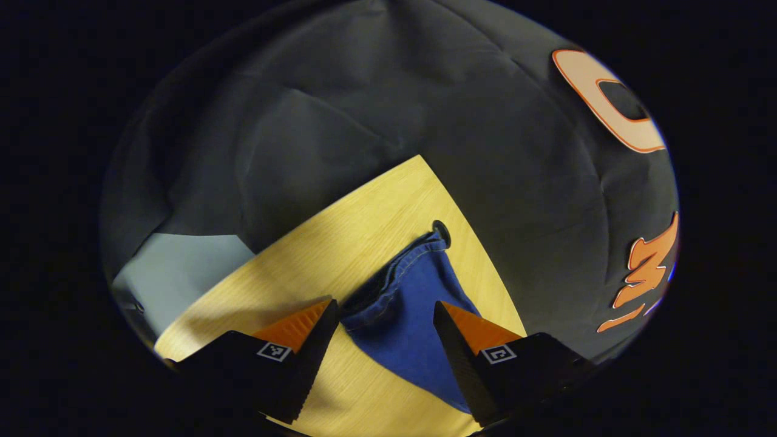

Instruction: Grasp the waist and the cuffs of the jeans and fold them to make the two legs overlap; first hold the waist and fold one-third of the jeans toward the cuffs, then hold the cuffs and fold the remaining one-third in the same direction to finish folding.

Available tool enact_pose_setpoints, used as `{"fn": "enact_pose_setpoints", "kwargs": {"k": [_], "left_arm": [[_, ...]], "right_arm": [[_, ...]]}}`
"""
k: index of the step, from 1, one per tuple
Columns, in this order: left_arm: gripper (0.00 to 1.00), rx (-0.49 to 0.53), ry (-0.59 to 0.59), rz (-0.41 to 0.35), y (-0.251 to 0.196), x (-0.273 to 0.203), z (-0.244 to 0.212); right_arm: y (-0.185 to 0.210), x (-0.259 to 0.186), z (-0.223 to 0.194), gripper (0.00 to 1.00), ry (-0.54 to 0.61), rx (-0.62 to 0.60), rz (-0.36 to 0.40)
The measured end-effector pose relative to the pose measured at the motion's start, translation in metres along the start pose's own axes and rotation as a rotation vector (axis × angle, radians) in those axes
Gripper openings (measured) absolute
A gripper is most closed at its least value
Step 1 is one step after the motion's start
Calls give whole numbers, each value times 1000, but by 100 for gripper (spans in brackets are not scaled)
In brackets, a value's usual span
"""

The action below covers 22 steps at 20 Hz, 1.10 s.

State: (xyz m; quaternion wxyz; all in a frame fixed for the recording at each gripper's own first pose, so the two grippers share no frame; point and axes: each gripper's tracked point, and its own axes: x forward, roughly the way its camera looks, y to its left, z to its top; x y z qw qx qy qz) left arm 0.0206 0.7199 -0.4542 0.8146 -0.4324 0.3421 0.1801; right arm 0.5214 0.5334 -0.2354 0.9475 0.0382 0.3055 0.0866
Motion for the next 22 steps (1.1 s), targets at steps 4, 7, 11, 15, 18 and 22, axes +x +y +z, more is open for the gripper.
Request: {"fn": "enact_pose_setpoints", "kwargs": {"k": [4,7,11,15,18,22], "left_arm": [[68,-1,-2,2,-19,37,-14],[11,-33,-42,96,-9,48,-13],[5,-21,-103,83,-30,29,-13],[4,89,-150,18,-83,-22,-11],[4,197,-177,-32,-147,-42,-30],[4,256,-183,-133,-241,-79,-65]], "right_arm": [[-8,-2,7,97,-13,25,-15],[-18,-8,10,98,-32,37,-28],[-32,-6,7,98,-25,81,-30],[-45,-8,10,98,-34,83,-31],[-54,-15,20,98,-46,104,-7],[-85,-32,38,98,-78,108,10]]}}
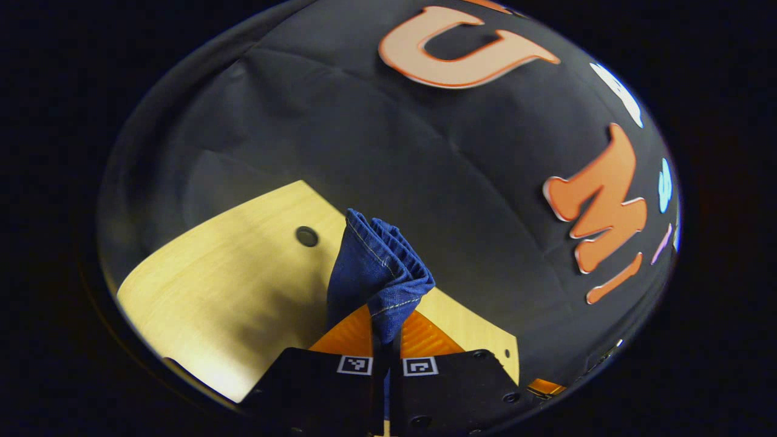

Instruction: Grasp the waist and the cuffs of the jeans and fold them to make the two legs overlap; first hold the waist and fold one-third of the jeans toward the cuffs, then hold the cuffs and fold the remaining one-third in the same direction to finish folding.

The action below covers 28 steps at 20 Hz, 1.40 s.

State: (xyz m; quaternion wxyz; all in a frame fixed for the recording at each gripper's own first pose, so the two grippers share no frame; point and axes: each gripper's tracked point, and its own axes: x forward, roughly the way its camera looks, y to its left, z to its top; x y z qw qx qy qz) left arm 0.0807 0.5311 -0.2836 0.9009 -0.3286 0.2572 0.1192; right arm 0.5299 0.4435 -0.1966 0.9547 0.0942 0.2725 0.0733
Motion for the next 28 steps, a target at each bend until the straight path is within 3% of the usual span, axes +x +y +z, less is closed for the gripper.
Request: {"fn": "enact_pose_setpoints", "kwargs": {"k": [3,7,12,17,21,23,24,26,28], "left_arm": [[4,12,14,-112,-89,-9,-22],[4,93,45,-179,-184,-7,-75],[4,141,167,-245,-266,20,-186],[4,332,343,-170,-267,63,-317],[4,521,422,-64,-233,68,-371],[9,542,422,-58,-226,67,-374],[19,532,434,-82,-233,60,-379],[59,496,468,-153,-247,44,-378],[98,546,464,-164,-255,40,-377]], "right_arm": [[-30,-16,20,98,-27,12,8],[-86,-42,40,97,-68,54,-7],[-165,-65,38,97,-76,108,-63],[-215,-76,19,97,-55,133,-112],[-226,-72,-1,97,-13,124,-116],[-227,-70,-8,97,3,120,-115],[-226,-68,-10,98,7,120,-114],[-220,-67,-10,97,7,121,-114],[-211,-70,-12,97,7,122,-112]]}}
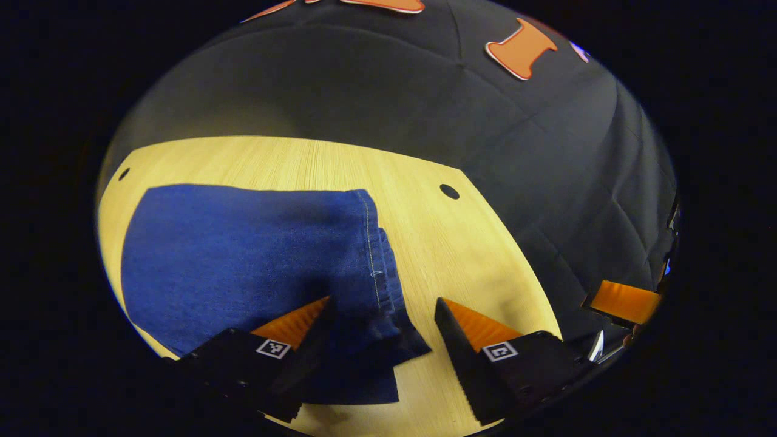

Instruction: Grasp the waist and the cuffs of the jeans and fold them to make the two legs overlap; first hold the waist and fold one-third of the jeans toward the cuffs, then hold the cuffs and fold the remaining one-third in the same direction to finish folding.

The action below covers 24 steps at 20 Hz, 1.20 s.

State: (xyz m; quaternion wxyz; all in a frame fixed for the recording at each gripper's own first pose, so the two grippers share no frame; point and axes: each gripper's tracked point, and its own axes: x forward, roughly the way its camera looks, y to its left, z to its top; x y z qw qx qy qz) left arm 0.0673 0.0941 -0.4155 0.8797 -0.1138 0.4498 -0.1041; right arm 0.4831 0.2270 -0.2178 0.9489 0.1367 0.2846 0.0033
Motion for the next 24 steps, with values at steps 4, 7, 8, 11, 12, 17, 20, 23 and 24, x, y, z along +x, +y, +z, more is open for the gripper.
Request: {"fn": "enact_pose_setpoints", "kwargs": {"k": [4,7,8,11,12,17,20,23,24], "left_arm": [[98,52,-125,-17,17,-74,32],[98,137,-271,70,68,-145,69],[98,161,-320,102,89,-167,83],[97,214,-398,169,146,-229,110],[97,216,-433,190,166,-252,122],[97,166,-586,347,247,-329,165],[98,137,-659,411,272,-377,170],[97,137,-736,504,292,-436,171],[97,139,-758,537,299,-451,167]], "right_arm": [[26,-17,-2,97,-45,-52,-18],[58,-41,6,98,-92,-62,-3],[69,-47,14,98,-122,-57,1],[93,-73,46,97,-243,-75,-14],[103,-83,56,97,-283,-90,-3],[129,-127,101,97,-463,-212,-18],[150,-136,117,100,-546,-216,23],[170,-140,128,96,-624,-266,69],[179,-139,130,96,-637,-283,89]]}}
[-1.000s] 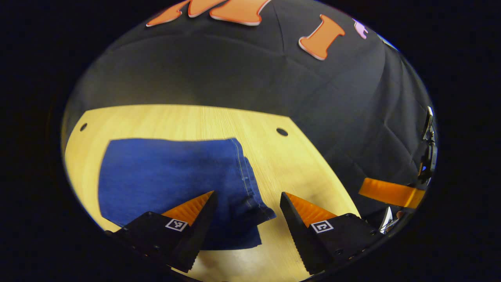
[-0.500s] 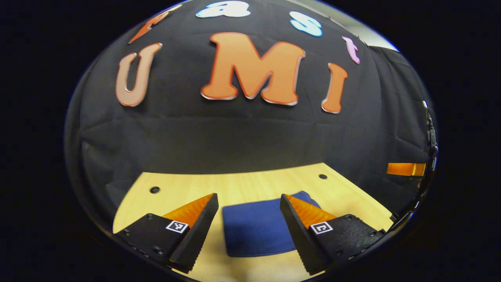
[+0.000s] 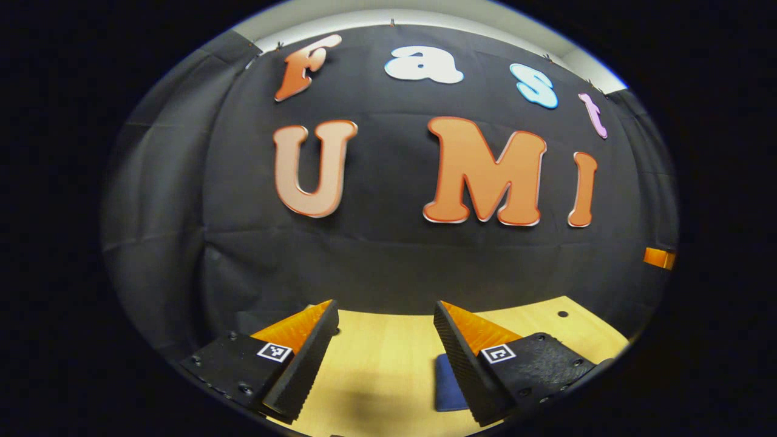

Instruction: Grasp the waist and the cuffs of the jeans and fold them to make the two legs overlap; first hold the waist and fold one-third of the jeans toward the cuffs, then hold the cuffs and fold the remaining one-third in the same direction to finish folding.

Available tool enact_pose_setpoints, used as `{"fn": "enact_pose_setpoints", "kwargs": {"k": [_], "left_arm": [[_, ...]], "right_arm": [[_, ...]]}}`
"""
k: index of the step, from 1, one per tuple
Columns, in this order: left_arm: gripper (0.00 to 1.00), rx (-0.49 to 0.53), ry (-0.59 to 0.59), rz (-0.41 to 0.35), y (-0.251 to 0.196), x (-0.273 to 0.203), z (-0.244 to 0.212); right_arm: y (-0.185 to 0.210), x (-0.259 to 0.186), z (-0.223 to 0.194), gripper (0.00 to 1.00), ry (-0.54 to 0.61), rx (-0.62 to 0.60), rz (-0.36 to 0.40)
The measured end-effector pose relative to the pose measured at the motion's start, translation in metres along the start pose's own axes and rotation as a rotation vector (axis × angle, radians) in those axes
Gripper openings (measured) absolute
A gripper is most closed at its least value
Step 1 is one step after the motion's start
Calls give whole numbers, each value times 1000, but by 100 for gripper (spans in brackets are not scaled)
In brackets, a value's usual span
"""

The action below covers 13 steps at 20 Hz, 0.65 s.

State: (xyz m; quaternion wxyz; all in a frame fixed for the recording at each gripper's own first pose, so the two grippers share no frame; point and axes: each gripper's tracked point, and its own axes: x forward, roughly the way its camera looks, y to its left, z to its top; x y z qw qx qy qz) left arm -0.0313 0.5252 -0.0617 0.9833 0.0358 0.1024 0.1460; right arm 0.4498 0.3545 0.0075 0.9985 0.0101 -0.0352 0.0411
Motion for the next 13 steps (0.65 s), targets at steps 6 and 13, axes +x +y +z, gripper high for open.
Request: {"fn": "enact_pose_setpoints", "kwargs": {"k": [6,13], "left_arm": [[97,5,-79,122,59,-50,19],[97,11,-124,173,87,-92,36]], "right_arm": [[48,7,4,100,-20,-13,125],[47,-7,1,100,-8,10,141]]}}
